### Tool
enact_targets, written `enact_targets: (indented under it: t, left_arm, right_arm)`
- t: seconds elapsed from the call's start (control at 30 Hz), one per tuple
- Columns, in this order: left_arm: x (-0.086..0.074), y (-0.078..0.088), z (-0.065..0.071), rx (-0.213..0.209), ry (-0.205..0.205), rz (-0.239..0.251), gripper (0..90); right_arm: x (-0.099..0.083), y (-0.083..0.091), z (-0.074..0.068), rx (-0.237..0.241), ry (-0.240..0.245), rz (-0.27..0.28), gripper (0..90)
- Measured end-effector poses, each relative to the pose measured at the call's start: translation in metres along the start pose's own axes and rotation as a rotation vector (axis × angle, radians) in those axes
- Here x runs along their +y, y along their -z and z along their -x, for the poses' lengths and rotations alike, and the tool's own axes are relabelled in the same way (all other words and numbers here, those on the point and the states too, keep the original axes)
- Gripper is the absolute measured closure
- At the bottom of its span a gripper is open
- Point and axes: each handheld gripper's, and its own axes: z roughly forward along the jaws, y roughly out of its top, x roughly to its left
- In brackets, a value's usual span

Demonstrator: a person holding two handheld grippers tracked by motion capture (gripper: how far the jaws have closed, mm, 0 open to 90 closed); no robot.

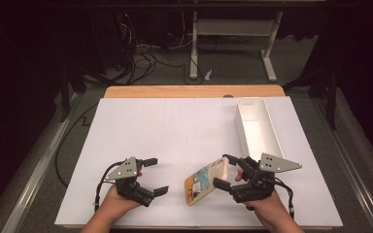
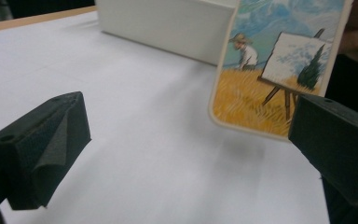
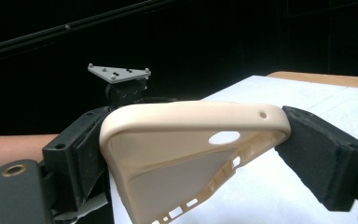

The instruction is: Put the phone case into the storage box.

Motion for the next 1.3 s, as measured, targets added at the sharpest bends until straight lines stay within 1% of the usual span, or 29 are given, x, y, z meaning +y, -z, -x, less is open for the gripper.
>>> enact_targets:
  t: [0.03,0.07,0.1,0.13,0.17,0.2,0.23,0.27,0.3,0.37,0.47,0.57,0.7,0.77,0.83,0.9,0.93,0.97,1.0,1.03,1.1,1.13,1.17,1.2,1.23,1.27,1.3]
  left_arm:
    - [-0.001,0.002,0.000,0.014,0.003,-0.011,0.1]
    - [-0.001,0.002,0.000,0.014,0.003,-0.011,0.1]
    - [-0.003,0.004,-0.001,0.031,0.010,-0.020,0.1]
    - [-0.006,0.009,-0.003,0.058,0.038,-0.022,0.1]
    - [-0.006,0.009,-0.003,0.058,0.038,-0.022,0.1]
    - [-0.009,0.014,-0.003,0.100,0.068,-0.014,0.1]
    - [-0.009,0.014,-0.003,0.100,0.068,-0.014,0.1]
    - [-0.010,0.018,-0.004,0.141,0.083,-0.003,0.1]
    - [-0.010,0.018,-0.004,0.141,0.083,-0.003,0.1]
    - [-0.010,0.022,-0.003,0.190,0.074,-0.006,0.1]
    - [-0.012,0.023,-0.004,0.229,0.076,-0.020,0.0]
    - [-0.011,0.023,-0.003,0.270,0.063,-0.033,0.0]
    - [-0.012,0.023,-0.003,0.326,0.046,-0.058,0.0]
    - [-0.013,0.023,-0.005,0.324,0.064,-0.065,0.0]
    - [-0.013,0.025,-0.006,0.334,0.061,-0.061,0.0]
    - [-0.012,0.026,-0.006,0.338,0.065,-0.058,0.0]
    - [-0.012,0.027,-0.006,0.342,0.061,-0.056,0.0]
    - [-0.013,0.027,-0.006,0.343,0.062,-0.055,0.0]
    - [-0.013,0.027,-0.006,0.343,0.073,-0.055,0.0]
    - [-0.013,0.027,-0.006,0.347,0.078,-0.058,0.0]
    - [-0.013,0.026,-0.006,0.358,0.078,-0.066,0.0]
    - [-0.013,0.026,-0.006,0.368,0.081,-0.071,0.0]
    - [-0.013,0.026,-0.006,0.370,0.085,-0.071,0.0]
    - [-0.014,0.026,-0.006,0.373,0.087,-0.068,0.0]
    - [-0.014,0.026,-0.006,0.379,0.086,-0.067,0.0]
    - [-0.014,0.027,-0.006,0.392,0.088,-0.067,0.1]
    - [-0.014,0.027,-0.006,0.392,0.088,-0.067,0.1]
  right_arm:
    - [0.000,0.001,0.000,-0.006,0.004,0.001,13.2]
    - [0.001,0.001,0.000,-0.009,0.008,0.001,13.2]
    - [0.001,0.001,0.000,-0.009,0.008,0.001,13.2]
    - [0.001,0.002,0.000,-0.019,0.012,0.004,13.2]
    - [0.001,0.003,0.001,-0.024,0.016,0.006,13.2]
    - [0.002,0.004,0.001,-0.030,0.020,0.007,13.2]
    - [0.002,0.004,0.001,-0.030,0.020,0.007,13.2]
    - [0.002,0.005,0.001,-0.044,0.024,0.005,13.2]
    - [0.002,0.005,0.001,-0.044,0.024,0.005,13.2]
    - [0.003,0.006,0.001,-0.054,0.031,0.007,13.2]
    - [0.003,0.008,0.001,-0.069,0.041,0.008,13.1]
    - [0.004,0.009,0.001,-0.088,0.052,0.006,13.1]
    - [0.004,0.011,0.002,-0.106,0.050,0.002,13.1]
    - [0.005,0.012,0.002,-0.118,0.057,0.002,13.1]
    - [0.005,0.014,0.003,-0.124,0.062,0.004,13.1]
    - [0.006,0.015,0.003,-0.139,0.066,0.005,13.1]
    - [0.006,0.016,0.004,-0.153,0.067,0.002,13.1]
    - [0.006,0.016,0.004,-0.153,0.067,0.002,13.1]
    - [0.006,0.016,0.004,-0.160,0.069,0.003,13.1]
    - [0.006,0.017,0.004,-0.174,0.072,-0.001,13.1]
    - [0.007,0.019,0.004,-0.181,0.075,0.004,13.0]
    - [0.008,0.021,0.004,-0.200,0.086,0.003,13.0]
    - [0.008,0.021,0.004,-0.200,0.086,0.003,13.0]
    - [0.009,0.023,0.003,-0.218,0.100,0.004,13.0]
    - [0.009,0.023,0.003,-0.218,0.100,0.004,13.0]
    - [0.010,0.025,0.003,-0.232,0.108,0.011,13.0]
    - [0.010,0.025,0.003,-0.232,0.108,0.011,13.0]
